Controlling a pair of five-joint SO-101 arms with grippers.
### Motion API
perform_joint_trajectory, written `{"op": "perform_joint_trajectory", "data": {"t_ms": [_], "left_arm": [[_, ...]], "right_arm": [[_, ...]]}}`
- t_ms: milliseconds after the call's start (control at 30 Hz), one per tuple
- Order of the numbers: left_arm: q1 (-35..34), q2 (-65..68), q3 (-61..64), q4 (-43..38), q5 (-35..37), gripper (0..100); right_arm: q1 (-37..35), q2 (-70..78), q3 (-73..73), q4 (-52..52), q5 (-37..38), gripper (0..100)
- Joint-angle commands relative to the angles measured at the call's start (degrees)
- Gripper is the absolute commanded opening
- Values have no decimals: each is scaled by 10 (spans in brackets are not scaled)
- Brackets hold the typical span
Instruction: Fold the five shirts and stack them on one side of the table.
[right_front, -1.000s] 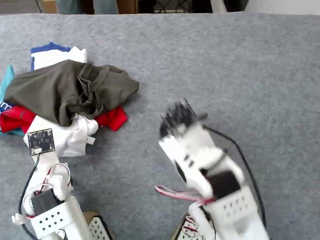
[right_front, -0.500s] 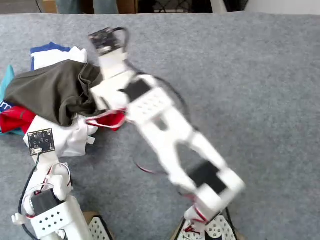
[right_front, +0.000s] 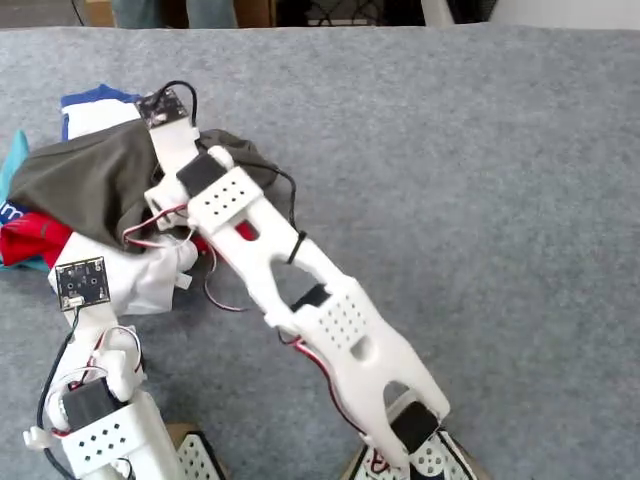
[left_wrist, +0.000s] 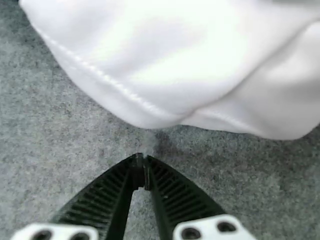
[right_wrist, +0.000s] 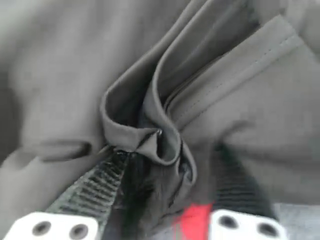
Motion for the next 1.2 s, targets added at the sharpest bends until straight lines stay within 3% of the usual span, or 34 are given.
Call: {"op": "perform_joint_trajectory", "data": {"t_ms": [0,200,367,533,700,967,1167], "left_arm": [[-4,-3,7,9,-4,30],[-4,-3,7,9,-4,30],[-4,-3,7,9,-4,30],[-4,-3,7,9,-4,30],[-4,-3,7,9,-4,30],[-4,-3,7,9,-4,30],[-4,-3,7,9,-4,30]], "right_arm": [[33,32,-136,42,49,31],[91,73,-327,153,55,13],[135,22,-327,229,78,13],[207,-63,-329,230,100,13],[323,-160,-328,233,151,13],[564,-247,-326,235,274,13],[675,-248,-172,235,295,13]]}}
